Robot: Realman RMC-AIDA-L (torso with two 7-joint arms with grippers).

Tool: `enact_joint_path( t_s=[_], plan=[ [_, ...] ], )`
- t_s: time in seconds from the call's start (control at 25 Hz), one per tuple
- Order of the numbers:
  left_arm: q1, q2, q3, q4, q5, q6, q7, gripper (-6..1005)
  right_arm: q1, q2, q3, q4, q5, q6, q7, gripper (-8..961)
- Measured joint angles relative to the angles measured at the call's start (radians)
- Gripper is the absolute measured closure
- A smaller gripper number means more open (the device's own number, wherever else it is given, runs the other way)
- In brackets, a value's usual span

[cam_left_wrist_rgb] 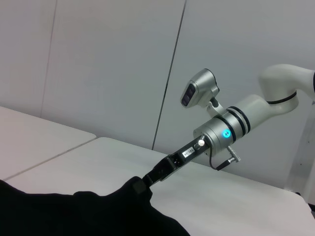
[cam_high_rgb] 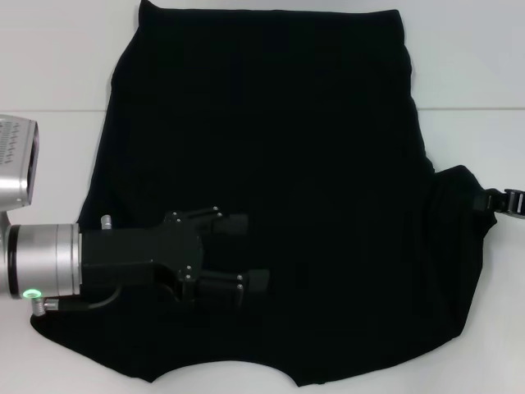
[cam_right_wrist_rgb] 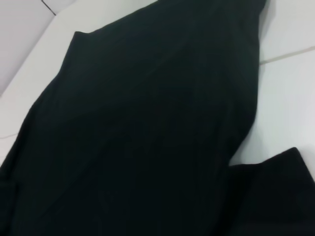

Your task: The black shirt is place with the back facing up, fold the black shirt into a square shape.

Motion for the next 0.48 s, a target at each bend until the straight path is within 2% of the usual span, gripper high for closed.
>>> enact_joint_path(
  t_s=[0.24,0.4,0.48],
  plan=[
    [-0.003,0.002,0.000,0.002,0.000,-0.002,-0.001,49,0.017,0.006,-0.007,0.006,0.035,-0.032,0.011,940],
    [-0.009,0.003,0.001,0.003,0.000,-0.001,-0.010,49,0.053,0.028,-0.023,0.009,0.045,-0.037,0.029,941],
    [-0.011,0.005,0.000,0.003,0.001,-0.001,-0.013,49,0.076,0.041,-0.065,0.009,0.044,-0.036,0.035,941]
  ],
)
